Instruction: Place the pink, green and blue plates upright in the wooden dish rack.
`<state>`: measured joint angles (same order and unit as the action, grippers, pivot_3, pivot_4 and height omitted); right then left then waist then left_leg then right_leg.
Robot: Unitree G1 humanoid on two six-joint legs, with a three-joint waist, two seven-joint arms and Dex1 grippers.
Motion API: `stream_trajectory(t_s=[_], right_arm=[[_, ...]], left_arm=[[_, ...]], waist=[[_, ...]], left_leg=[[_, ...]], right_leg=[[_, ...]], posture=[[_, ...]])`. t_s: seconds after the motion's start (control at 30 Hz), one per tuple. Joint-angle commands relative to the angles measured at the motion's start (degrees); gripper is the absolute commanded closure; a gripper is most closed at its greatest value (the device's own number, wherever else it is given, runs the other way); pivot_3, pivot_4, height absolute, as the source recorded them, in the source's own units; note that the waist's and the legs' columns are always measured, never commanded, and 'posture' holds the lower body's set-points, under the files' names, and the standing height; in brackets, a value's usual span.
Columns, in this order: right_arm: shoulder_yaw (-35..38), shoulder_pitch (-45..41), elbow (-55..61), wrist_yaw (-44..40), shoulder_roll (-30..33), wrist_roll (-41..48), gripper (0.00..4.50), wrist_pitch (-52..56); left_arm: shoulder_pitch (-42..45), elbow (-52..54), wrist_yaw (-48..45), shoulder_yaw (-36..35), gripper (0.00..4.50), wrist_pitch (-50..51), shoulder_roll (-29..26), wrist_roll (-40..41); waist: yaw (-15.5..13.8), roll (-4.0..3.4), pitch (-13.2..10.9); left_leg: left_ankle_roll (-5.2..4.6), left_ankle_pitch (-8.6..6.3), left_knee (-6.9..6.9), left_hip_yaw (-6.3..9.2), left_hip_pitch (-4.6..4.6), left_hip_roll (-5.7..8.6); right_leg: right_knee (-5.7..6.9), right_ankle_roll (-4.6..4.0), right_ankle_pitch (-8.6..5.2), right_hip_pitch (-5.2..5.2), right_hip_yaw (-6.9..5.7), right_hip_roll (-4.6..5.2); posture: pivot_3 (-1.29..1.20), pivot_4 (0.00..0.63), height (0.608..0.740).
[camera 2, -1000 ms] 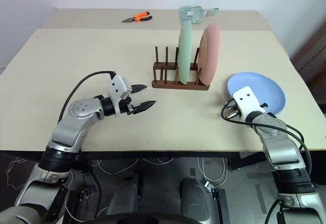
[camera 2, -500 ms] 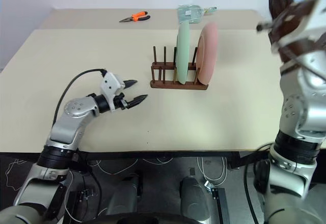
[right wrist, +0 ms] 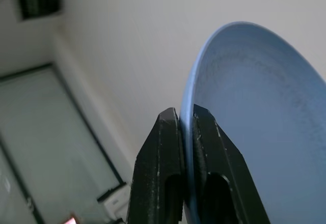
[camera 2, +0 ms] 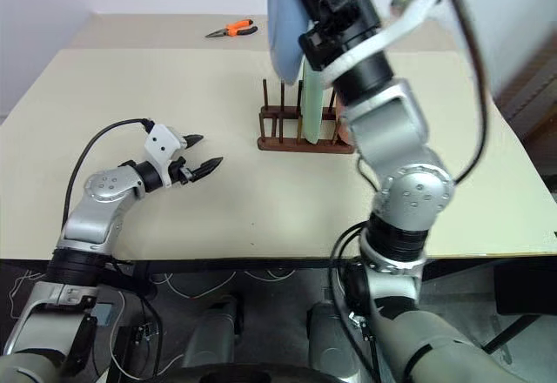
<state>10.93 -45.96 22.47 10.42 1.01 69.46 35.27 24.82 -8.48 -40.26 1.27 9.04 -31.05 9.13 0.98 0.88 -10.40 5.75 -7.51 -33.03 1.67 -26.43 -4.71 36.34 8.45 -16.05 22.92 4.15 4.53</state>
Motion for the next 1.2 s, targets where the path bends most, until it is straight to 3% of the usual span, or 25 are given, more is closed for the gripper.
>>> stream_trajectory(t_s=[0.03,0.67,0.77,0.97,1.2], right_arm=[[-3.0,0.4,-2.0,0.2,-1.6,-3.6,4.39,-0.9],[-1.1,-5.2,-22.1,-1.7,-5.1,-14.6,4.39,-4.8],[-1.6,-6.7,-24.8,-3.3,-4.2,-17.8,3.48,-5.1],[-4.9,-7.4,-24.4,-7.8,-1.5,-25.5,0.49,-5.4],[-9.0,-7.1,-17.7,-15.1,6.3,-35.1,0.49,-6.5]], left_arm=[[-0.2,1.6,0.5,-1.2,0.98,-0.7,-0.3,-0.3],[-3.0,7.1,-0.7,0.0,0.98,2.6,1.5,0.7],[-3.2,7.5,-0.8,0.1,0.98,2.9,1.7,0.6],[-4.1,8.6,-0.9,0.3,0.98,3.5,1.6,0.4],[-4.9,10.0,-0.7,1.1,0.98,4.3,2.1,0.0]], waist=[[0.0,-0.01,0.0],[0.1,-0.01,0.0],[0.1,-0.01,0.0],[0.0,-0.02,0.0],[-0.1,-0.02,0.0]], left_leg=[[0.00,0.00,0.00,0.00,0.00,0.00],[0.01,0.00,0.04,-0.02,-0.06,-0.01],[0.01,0.00,0.05,-0.03,-0.08,-0.01],[0.01,0.00,0.06,-0.04,-0.11,0.00],[0.01,0.00,0.06,-0.04,-0.14,0.00]], right_leg=[[0.01,0.00,0.00,0.01,0.00,0.00],[0.00,0.01,0.00,0.11,0.00,0.00],[0.00,0.01,0.00,0.13,0.00,0.00],[0.00,0.01,0.00,0.18,0.00,0.00],[0.00,0.01,0.00,0.22,0.00,0.00]], posture=[[0.00,0.150,0.740],[0.00,0.150,0.740],[0.00,0.150,0.740],[0.00,0.150,0.740],[0.00,0.150,0.740]])
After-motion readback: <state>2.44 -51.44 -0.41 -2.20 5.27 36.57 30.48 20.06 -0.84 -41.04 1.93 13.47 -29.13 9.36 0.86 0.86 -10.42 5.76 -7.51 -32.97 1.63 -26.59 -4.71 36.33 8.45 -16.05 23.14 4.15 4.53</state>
